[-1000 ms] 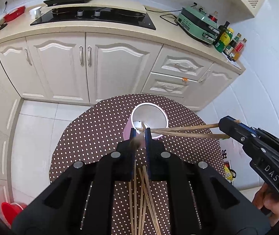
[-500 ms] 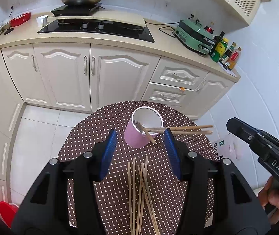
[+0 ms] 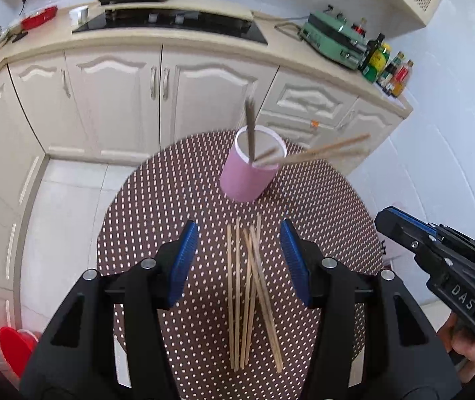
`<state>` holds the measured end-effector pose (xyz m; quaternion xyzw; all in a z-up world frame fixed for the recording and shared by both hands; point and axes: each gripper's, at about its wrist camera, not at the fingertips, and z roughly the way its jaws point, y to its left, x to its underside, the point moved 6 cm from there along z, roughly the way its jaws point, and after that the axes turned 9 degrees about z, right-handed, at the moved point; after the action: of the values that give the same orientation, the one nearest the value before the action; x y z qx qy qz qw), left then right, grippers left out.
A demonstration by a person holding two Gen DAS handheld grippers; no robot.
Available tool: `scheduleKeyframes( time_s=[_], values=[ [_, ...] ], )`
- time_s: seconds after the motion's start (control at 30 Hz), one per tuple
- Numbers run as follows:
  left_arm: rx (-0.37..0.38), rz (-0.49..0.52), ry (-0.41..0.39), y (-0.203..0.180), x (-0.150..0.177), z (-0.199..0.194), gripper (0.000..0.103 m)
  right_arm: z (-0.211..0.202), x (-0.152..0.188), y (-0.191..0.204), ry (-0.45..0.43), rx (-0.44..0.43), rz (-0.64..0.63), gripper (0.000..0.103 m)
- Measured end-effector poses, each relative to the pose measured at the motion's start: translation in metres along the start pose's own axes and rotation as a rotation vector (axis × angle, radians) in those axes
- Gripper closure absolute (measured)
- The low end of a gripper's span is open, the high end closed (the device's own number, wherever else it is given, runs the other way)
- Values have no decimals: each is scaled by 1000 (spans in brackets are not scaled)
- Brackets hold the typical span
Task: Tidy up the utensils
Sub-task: 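Lower and open the left gripper into the cup while the right gripper releases its chopstick, then lower the left gripper onto the chopstick pile while the right gripper grasps one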
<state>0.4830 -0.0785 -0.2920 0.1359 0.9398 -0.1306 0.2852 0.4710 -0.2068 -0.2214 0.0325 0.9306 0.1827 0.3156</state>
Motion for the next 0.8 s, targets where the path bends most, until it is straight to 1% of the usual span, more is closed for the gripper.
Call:
scheduleKeyframes(
  time_s=[0.13,0.3,0.43,0.53,0.73,0.8],
  values=[
    [8,-1,67,2,18,21,52,17,20,-3,54,16,-2,92],
    [19,3,156,2,35,54,52,45,42,-13,142,33,11,92],
    [16,14,237,2,47,87,52,64,48,-22,201,31,34,92],
    [-8,30,297,3,55,113,52,80,54,-31,248,34,55,92],
    [-18,34,365,7,65,148,52,104,63,-43,330,36,100,92],
    [-40,49,398,10,72,161,52,112,64,-44,353,31,111,92]
  ],
)
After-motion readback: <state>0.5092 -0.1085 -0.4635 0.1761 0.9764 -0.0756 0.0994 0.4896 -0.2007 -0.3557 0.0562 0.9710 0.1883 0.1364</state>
